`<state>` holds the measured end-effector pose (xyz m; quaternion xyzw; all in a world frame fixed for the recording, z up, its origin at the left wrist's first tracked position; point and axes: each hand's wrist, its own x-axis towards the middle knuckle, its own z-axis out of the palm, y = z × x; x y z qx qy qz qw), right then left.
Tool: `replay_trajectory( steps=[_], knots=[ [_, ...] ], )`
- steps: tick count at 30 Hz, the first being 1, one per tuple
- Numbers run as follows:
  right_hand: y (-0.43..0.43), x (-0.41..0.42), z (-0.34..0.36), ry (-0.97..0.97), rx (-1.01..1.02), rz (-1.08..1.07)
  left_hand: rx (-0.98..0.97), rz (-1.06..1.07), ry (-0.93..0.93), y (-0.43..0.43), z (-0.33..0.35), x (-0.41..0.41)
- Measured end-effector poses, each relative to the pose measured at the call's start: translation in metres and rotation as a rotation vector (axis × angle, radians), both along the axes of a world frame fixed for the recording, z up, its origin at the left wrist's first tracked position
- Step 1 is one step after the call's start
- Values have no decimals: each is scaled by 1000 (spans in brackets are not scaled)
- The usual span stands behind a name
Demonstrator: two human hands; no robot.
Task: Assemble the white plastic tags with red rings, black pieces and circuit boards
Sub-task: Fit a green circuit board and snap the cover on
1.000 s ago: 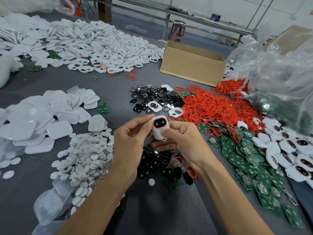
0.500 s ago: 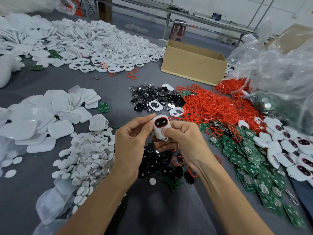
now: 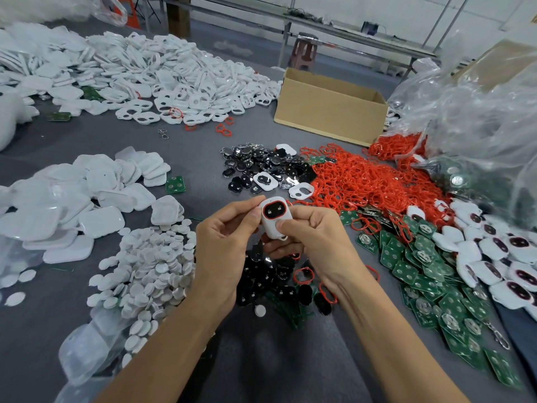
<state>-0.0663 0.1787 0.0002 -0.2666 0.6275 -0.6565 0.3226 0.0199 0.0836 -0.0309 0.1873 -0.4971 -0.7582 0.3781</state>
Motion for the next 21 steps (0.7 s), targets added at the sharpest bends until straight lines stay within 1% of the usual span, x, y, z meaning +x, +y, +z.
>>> replay_trajectory(
  steps=[15, 21],
  knots=[
    [1, -1, 0, -3, 17, -16, -23, -15, -11, 0, -2, 1],
    [-1, 3, -1, 25, 13, -1, 22, 1, -35, -2, -2, -1]
  ],
)
